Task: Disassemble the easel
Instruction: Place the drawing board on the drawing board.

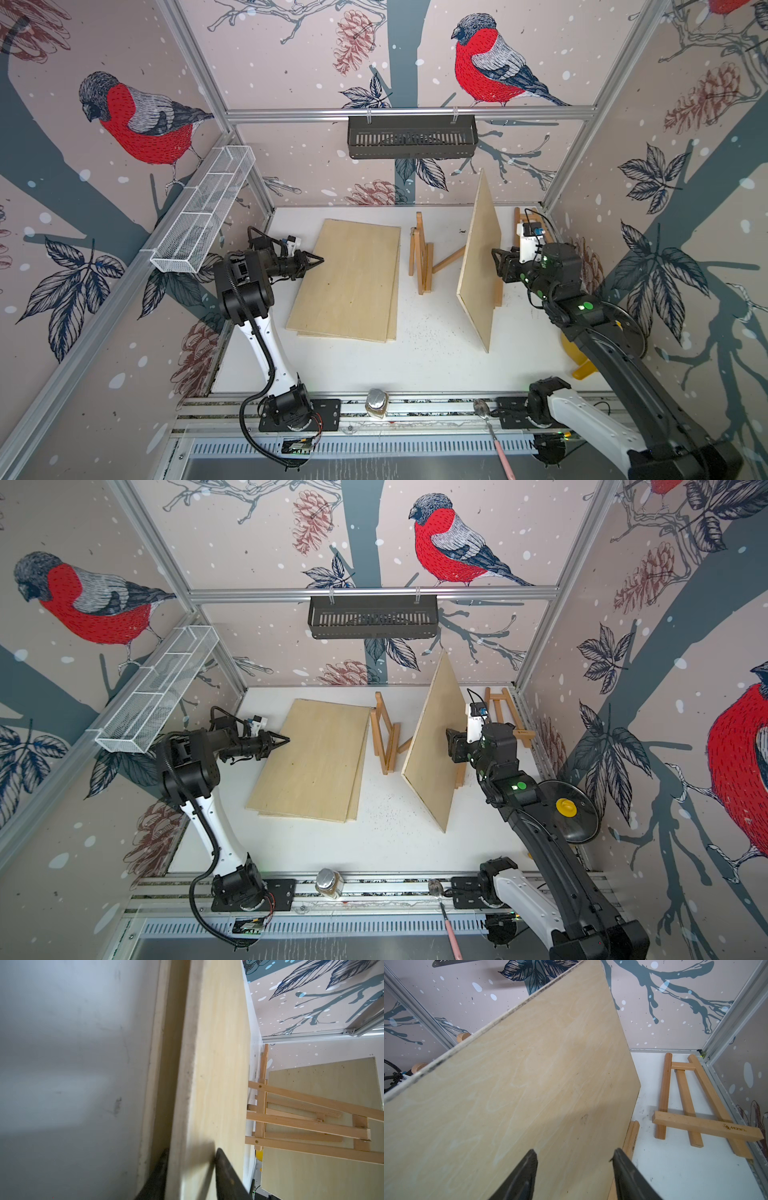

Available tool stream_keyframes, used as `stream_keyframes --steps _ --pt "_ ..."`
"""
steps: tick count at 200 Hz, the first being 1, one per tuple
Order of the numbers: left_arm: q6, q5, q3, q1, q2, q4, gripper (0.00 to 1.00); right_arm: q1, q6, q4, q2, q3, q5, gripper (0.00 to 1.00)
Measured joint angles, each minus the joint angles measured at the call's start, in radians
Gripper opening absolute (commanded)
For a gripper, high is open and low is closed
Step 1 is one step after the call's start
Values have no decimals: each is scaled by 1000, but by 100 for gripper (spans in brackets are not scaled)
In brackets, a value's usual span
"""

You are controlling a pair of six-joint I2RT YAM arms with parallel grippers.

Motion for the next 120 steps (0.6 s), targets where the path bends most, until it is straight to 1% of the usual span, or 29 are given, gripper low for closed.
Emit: stream_keyframes --steps 29,70,75,80,88,108,120 --pt "-29 -40 11 0 -14 -9 48 1 0 0 3 0 0 59" --pt "-38 -88 14 -3 -40 -14 53 3 0 0 7 0 0 59" --pt "-37 -117 14 -4 -48 -18 54 3 0 0 7 0 0 59" --pt "-42 -183 14 -3 -55 -21 54 3 0 0 7 0 0 59" --pt "-56 -204 13 2 -65 -25 54 3 0 0 7 0 0 59" --pt "-61 -326 12 3 -101 -32 54 3 0 0 7 0 0 59" --pt "-64 -378 10 1 -122 -44 54 3 0 0 7 0 0 59"
